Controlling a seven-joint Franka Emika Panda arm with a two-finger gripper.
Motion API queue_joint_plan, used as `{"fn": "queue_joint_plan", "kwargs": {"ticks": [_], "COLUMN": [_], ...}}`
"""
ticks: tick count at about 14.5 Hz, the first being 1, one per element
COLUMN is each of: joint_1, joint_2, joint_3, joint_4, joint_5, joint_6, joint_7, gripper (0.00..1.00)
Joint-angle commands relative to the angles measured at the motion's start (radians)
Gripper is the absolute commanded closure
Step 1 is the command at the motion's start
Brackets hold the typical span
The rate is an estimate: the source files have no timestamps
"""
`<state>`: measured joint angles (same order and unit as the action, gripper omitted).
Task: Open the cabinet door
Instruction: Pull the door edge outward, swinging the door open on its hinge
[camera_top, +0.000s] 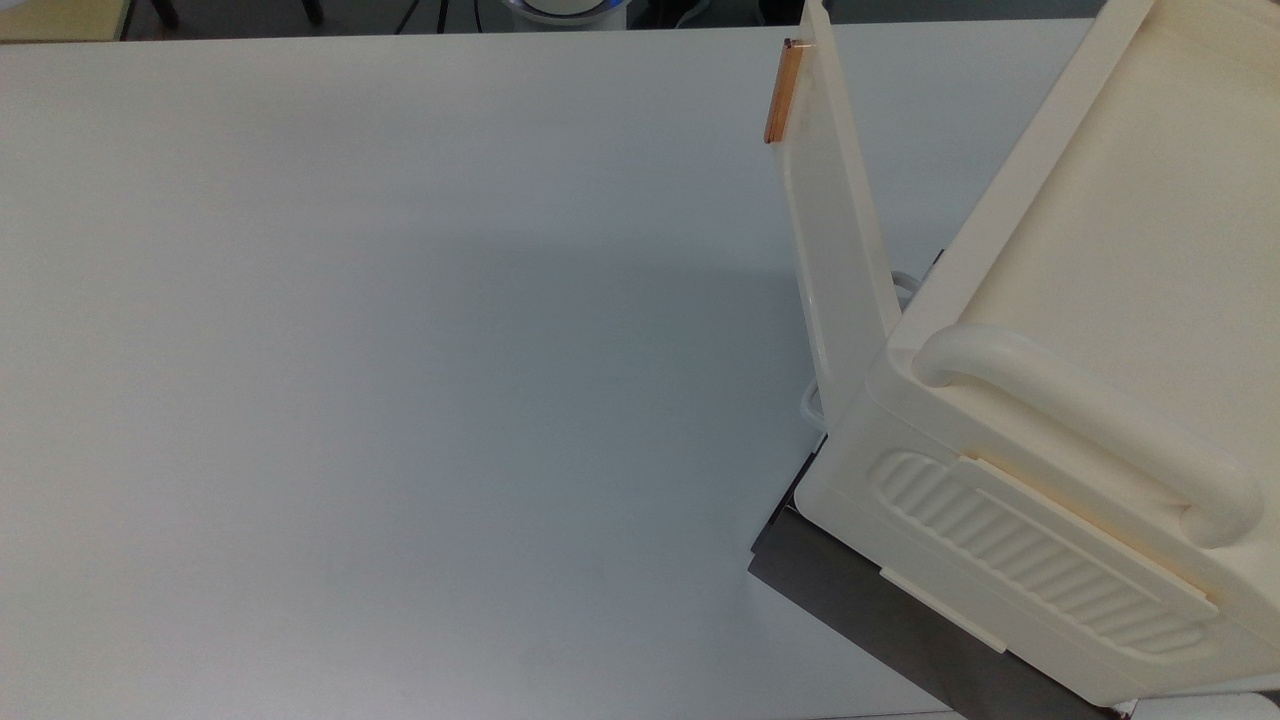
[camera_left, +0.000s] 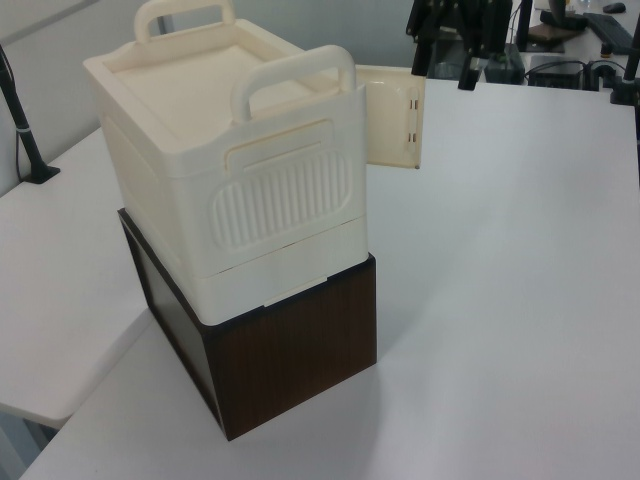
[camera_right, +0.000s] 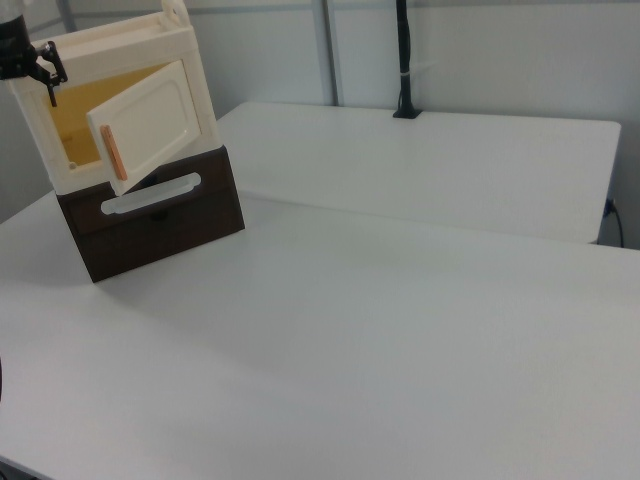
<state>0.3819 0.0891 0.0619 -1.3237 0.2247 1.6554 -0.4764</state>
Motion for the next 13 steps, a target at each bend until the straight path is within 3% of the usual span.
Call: {"fn": "queue_joint_plan", "kwargs": {"ticks": [1, 6, 8, 13], "joint_1": [0.003, -0.046, -0.105, -0.156], "joint_2": [0.043, 0.100, 0.098, 0.089], "joint_3": [-0.010, -0.042, -0.042, -0.048], "joint_4": [0.001, 0.000, 0.000, -0.035], "joint_5": [-0.048, -0.155, -0.159, -0.197], "joint_6": [0.021, 0.076, 0.080, 0.070], "joint_7": [0.076, 0.234, 0.234, 0.315], "gripper": [0.00, 0.00, 0.00, 0.00]}}
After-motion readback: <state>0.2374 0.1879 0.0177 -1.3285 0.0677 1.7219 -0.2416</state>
